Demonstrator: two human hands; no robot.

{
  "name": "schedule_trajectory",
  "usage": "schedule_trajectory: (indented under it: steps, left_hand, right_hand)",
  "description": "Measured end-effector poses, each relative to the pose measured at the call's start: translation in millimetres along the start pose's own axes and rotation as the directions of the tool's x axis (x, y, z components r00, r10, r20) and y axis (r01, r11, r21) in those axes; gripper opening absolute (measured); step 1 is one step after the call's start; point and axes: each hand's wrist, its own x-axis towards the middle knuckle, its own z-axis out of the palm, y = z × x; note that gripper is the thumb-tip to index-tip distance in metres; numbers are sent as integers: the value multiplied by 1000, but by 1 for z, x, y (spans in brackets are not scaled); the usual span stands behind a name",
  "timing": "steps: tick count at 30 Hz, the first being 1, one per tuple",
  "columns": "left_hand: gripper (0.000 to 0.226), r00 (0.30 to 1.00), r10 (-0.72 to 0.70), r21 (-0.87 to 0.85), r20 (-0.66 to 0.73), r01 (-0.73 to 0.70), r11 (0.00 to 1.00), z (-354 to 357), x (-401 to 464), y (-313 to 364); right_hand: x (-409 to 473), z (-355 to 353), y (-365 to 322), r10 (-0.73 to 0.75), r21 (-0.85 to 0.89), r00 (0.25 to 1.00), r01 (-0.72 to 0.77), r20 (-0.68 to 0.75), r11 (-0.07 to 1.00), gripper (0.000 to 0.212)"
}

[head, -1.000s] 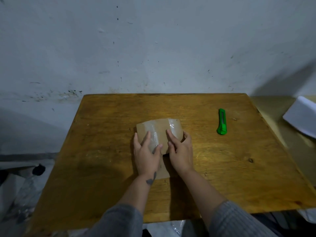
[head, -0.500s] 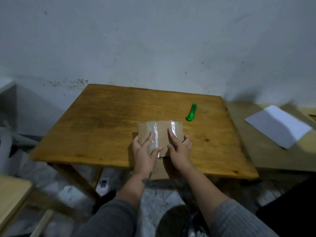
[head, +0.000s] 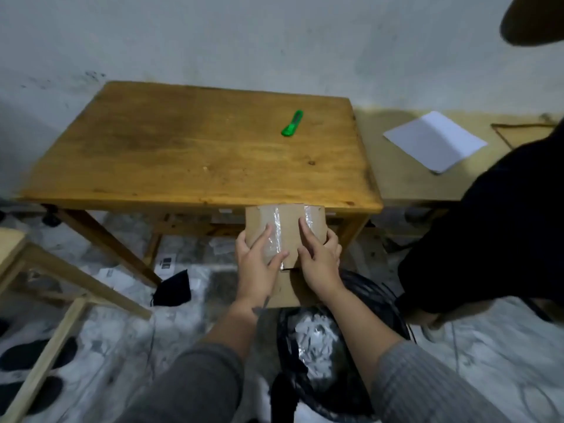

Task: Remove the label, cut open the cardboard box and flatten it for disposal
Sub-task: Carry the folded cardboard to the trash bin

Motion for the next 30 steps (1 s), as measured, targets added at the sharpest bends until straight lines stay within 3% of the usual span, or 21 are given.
schedule_trajectory:
  steps: [6,13,20,23,27,30]
  left_hand:
    - [64,978,-136,109,160,120,987,62,-79,-59]
    - [64,940,-197,90,278,179,980,159,-117,-130]
    - [64,926,-220,204,306,163,965,279,-110,-255]
    - [68,880,-249,333,405,111,936,314,-101,-294]
    - [59,823,-322,426,467,109,898,329,-93,-309]
    - [56,800,-337,473,496,76,878,321,-90,-293]
  right_hand:
    - [-66,5,106,219,-57,972,-214,83,975,52]
    - [-82,15,235,326,-24,937,-326,125,945,51]
    - [-41,69,393,294,-60,940,-288,175,956,51]
    - [-25,94,444,308,-75,923,-299,229,951,53]
    - [-13,108,473,402,-219,841,-342,363,914,63]
    - [-7,99,460,393,-314,825,-278,406,908,62]
